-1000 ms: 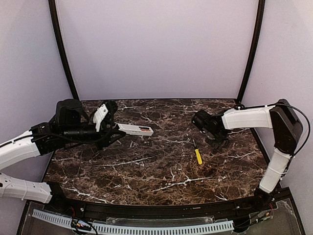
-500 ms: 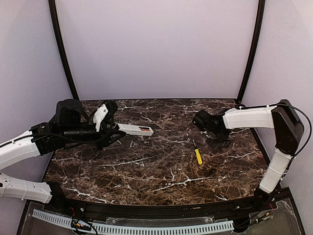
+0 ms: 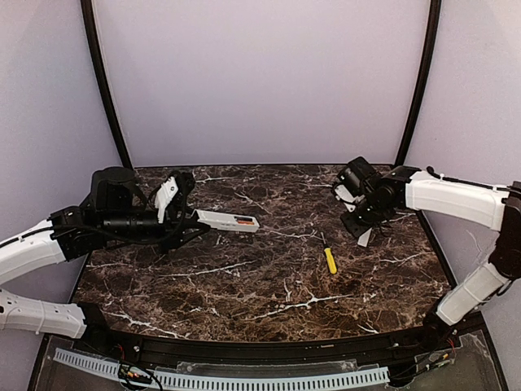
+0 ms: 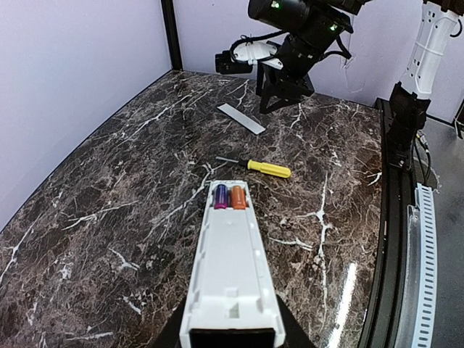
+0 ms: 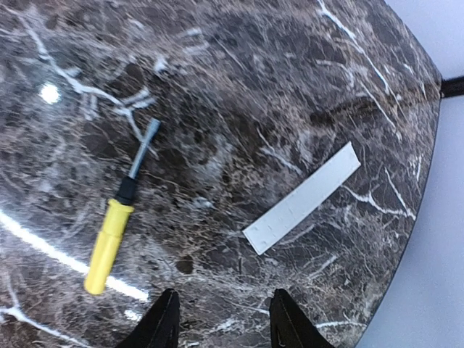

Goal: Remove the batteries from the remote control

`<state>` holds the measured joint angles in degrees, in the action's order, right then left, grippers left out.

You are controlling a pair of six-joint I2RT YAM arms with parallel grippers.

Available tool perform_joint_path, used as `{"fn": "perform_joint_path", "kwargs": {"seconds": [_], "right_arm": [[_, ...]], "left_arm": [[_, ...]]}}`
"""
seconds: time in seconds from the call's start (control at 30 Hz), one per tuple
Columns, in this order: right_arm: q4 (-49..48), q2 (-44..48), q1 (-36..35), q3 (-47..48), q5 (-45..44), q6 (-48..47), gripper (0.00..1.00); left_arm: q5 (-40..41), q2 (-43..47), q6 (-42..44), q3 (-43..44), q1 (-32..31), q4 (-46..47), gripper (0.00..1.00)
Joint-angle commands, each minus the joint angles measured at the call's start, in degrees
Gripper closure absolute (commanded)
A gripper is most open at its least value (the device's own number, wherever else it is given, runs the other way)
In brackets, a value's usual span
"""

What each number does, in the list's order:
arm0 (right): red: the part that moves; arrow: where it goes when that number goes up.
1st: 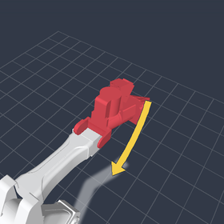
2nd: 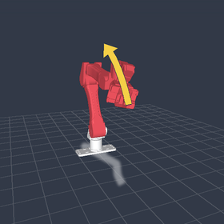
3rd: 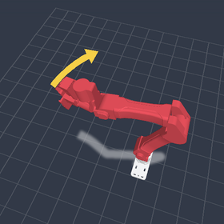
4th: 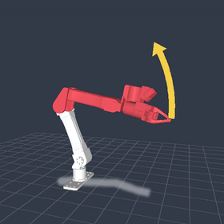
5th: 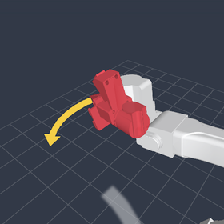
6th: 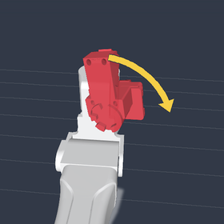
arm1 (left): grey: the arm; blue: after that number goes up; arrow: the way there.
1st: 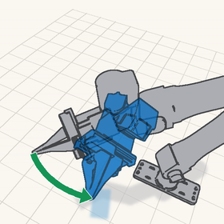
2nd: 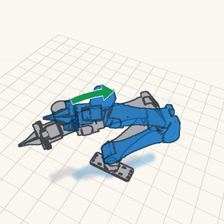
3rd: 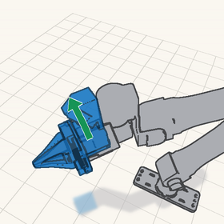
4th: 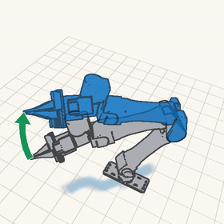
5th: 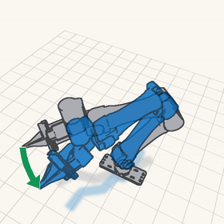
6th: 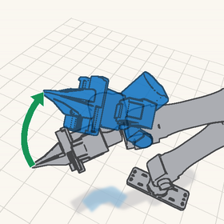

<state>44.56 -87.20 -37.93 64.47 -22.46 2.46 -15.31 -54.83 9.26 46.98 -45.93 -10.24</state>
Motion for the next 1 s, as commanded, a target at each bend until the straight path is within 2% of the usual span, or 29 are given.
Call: {"fn": "perform_joint_path", "kwargs": {"seconds": [0.0, 0.03, 0.13, 0.23, 0.37, 0.53, 0.7, 0.97], "right_arm": [[-4.58, 6.36, 0.25, -0.83, 12.94, 3.33, 0.56], [-5.4, 7.13, 0.23, -0.99, 14.59, 3.83, 0.55], [-10.31, 11.91, 0.23, -2.75, 29.62, 4.35, 0.5], [-18.83, 16.7, 0.32, -6.03, 42.44, 7.09, 0.36], [-30.76, 19.76, 0.32, -9.38, 55.22, 16.97, 0.23], [-49.01, 16.53, 0.37, -12.25, 69.6, 32.7, 0.15], [-63.24, 12.5, 0.16, -14.31, 76.22, 45.41, 0.09], [-75.13, 6.79, -3.16, -14.9, 79.08, 55.73, 0.08]], "left_arm": [[-3.49, 3.43, 1.77, -2.59, -0.21, 3.54, 1.0], [-4.29, 3.69, 2.2, -2.99, -0.17, 4.46, 1.0], [-7.09, 5.01, 3.27, -4.38, -0.21, 5.87, 1.0], [-10.01, 5.78, 4.58, -5.49, -0.21, 7.03, 1.0], [-13.65, 7.06, 5.6, -7.69, -0.21, 10.54, 1.0], [-15.94, 8.93, 5.79, -11.15, -0.21, 17.66, 1.0], [-16.87, 10.12, 5.53, -13.63, -0.21, 22.02, 1.0], [-17.93, 10.12, 5.22, -14.89, -0.21, 25.51, 1.0]]}}
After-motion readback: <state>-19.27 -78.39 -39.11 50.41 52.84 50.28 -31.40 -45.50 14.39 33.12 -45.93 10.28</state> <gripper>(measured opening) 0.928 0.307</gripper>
